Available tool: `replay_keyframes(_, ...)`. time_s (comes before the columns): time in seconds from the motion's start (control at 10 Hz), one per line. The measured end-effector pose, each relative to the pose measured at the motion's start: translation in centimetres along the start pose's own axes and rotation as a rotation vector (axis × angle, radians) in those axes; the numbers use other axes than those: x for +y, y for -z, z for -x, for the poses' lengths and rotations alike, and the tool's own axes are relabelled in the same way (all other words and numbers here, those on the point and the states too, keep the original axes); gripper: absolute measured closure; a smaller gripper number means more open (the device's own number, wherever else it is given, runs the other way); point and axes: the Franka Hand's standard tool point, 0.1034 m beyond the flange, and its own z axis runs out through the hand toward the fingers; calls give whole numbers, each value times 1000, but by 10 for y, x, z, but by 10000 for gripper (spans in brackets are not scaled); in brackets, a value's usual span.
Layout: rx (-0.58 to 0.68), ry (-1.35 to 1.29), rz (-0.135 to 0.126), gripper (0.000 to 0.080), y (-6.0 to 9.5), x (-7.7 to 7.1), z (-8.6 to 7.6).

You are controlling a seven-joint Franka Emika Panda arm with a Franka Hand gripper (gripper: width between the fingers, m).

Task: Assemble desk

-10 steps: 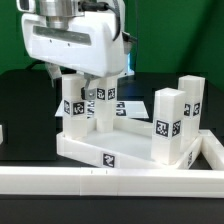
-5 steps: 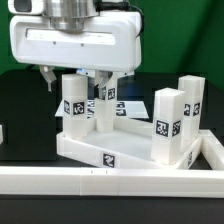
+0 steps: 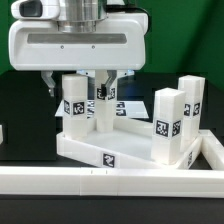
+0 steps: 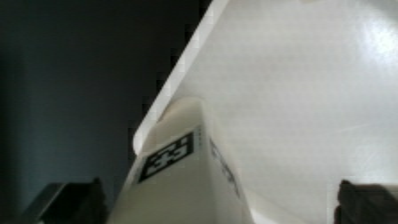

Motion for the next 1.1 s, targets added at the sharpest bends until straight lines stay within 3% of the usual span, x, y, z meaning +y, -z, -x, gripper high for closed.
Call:
replay_keyframes(0.2,-2,93,4,150,0,1,0)
replay_keyframes(0.4,-3,146,4,418,0,3,1)
replay_keyframes(0.5,-3,144,4,418,-1,4,1)
replay_keyframes(0.6,-4,142,5,511,-1,5,2)
replay_keyframes(0.8,-4,122,1,511,-1,6,2)
replay_keyframes(1.1,-7,-110,-8,511,0,9,5)
